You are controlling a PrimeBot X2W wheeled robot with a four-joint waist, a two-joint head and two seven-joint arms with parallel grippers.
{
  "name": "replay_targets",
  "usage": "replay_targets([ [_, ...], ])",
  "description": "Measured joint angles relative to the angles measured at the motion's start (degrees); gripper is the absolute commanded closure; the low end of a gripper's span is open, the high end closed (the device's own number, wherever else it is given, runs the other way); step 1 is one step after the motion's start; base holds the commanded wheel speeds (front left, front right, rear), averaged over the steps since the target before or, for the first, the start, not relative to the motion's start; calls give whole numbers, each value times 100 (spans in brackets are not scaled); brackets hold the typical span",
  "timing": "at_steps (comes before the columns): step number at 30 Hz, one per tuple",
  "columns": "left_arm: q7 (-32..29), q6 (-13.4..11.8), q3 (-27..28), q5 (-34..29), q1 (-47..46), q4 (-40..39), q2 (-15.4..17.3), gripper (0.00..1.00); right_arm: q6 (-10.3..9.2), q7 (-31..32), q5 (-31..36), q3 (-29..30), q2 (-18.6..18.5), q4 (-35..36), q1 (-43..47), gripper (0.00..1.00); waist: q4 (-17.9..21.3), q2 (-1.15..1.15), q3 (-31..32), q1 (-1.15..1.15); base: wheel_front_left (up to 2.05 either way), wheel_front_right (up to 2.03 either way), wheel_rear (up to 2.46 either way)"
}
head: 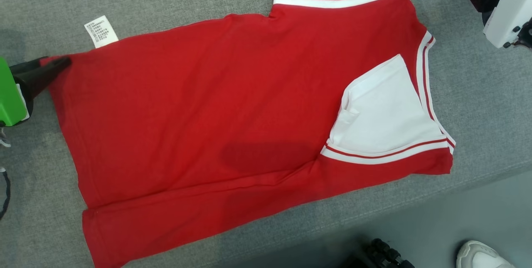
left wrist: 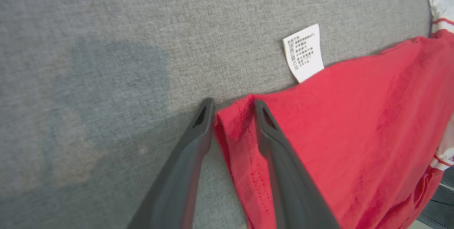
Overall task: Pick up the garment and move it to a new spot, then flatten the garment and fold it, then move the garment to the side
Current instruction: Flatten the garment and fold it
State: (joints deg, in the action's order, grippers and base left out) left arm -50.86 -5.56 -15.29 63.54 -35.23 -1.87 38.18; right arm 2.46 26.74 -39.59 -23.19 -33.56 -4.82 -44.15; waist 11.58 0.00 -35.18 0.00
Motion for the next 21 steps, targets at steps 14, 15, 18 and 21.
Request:
replay_targets([
  [14, -420, -8, -282, 279, -304, 64, -280, 100, 57, -47, 98, -74, -10, -324, -146, 0, -149, 0, 32, 0, 0, 0, 0],
  [15, -439, -7, -318, 278, -347, 38, -312, 100, 57, -47, 102, -74, -13, -348, -168, 0, -169, 0, 18, 0, 0, 0, 0],
  [18, -420, 10, -364, 250, -506, -24, -359, 100, 83, -47, 138, -80, -13, -409, -307, 0, -248, 0, -30, 0, 0, 0, 0],
  [21, -345, 63, -390, 125, -720, -55, -456, 100, 105, -47, 186, -98, 44, -476, -521, 0, -348, 0, -84, 0, 0, 0, 0],
])
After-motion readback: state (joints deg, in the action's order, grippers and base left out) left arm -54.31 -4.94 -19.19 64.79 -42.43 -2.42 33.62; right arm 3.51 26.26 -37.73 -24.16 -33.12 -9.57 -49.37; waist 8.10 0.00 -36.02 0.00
